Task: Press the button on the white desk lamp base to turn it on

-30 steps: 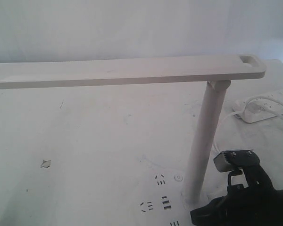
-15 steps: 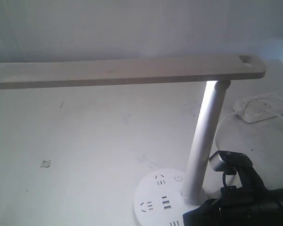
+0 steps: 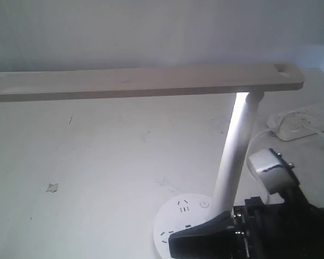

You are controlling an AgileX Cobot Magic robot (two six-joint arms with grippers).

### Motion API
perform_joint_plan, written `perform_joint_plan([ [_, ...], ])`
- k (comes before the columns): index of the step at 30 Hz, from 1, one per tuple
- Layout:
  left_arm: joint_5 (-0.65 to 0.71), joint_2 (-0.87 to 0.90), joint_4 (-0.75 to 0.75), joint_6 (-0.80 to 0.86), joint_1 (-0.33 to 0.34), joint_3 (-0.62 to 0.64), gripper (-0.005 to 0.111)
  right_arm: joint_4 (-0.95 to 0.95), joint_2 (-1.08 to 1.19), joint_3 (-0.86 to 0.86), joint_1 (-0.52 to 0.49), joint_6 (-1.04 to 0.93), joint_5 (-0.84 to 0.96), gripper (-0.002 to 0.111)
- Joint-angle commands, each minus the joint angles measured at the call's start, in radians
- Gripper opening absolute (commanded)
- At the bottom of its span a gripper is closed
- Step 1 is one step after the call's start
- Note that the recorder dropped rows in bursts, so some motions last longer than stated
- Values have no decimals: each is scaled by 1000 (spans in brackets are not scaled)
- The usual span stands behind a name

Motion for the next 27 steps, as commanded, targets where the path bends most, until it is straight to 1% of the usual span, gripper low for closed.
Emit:
perform_joint_plan([
  [1, 3, -4, -3, -3, -5, 3, 0, 2, -121, -6, 4, -81, 39, 0],
  [5, 3, -4, -3, -3, -5, 3, 0, 2, -256, -6, 4, -138, 39, 0],
  [11, 3, -4, -3, -3, -5, 3, 0, 2, -518, -6, 4, -213, 39, 0],
  [13, 3, -4, -3, -3, -5, 3, 0, 2, -633, -6, 4, -206, -125, 0],
  [15, 3, -4, -3, -3, -5, 3, 0, 2, -753, -6, 4, -144, -359, 0],
  [17, 3, -4, -3, -3, -5, 3, 0, 2, -871, -5, 4, -23, -671, 0],
  [18, 3, -4, -3, -3, -5, 3, 0, 2, -916, -5, 4, 56, -803, 0],
  [20, 3, -4, -3, -3, -5, 3, 0, 2, -1017, 2, 4, 239, -1128, 0],
  [22, 3, -4, -3, -3, -5, 3, 0, 2, -1096, 15, 4, 350, -1362, 0],
  [24, 3, -4, -3, -3, -5, 3, 0, 2, -1163, 30, 4, 356, -1448, 0],
  [27, 3, -4, -3, -3, -5, 3, 0, 2, -1241, 63, 4, 342, -1402, 0],
])
